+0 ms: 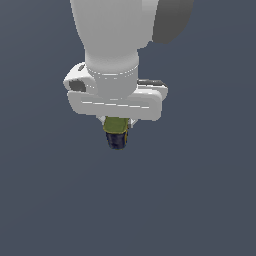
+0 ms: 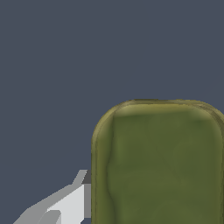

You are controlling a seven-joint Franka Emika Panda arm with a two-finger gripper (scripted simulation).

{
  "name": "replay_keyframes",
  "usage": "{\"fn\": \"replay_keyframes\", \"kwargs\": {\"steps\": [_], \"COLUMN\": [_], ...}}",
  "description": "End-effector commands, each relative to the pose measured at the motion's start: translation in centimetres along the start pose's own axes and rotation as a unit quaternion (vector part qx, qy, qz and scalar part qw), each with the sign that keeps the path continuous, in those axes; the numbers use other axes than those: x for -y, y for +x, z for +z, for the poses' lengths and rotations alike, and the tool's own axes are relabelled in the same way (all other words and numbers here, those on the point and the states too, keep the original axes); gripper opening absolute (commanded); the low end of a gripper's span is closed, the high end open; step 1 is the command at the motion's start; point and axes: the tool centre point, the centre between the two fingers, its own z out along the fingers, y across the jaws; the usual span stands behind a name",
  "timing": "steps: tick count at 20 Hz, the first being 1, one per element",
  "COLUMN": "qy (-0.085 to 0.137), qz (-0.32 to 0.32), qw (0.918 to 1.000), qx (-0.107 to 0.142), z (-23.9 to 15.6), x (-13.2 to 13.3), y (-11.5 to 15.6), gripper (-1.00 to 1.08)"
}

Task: Pick up the object and move it to a goal position.

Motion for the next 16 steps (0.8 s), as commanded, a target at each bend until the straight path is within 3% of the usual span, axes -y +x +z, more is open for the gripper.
{"fn": "replay_keyframes", "kwargs": {"steps": [1,16], "qy": [0.0,0.001], "qz": [0.0,0.0], "qw": [1.0,1.0], "qx": [-0.002,-0.002], "z": [-1.4,-6.0], "x": [0.3,1.7], "y": [0.6,3.3], "gripper": [-1.0,-1.0]}}
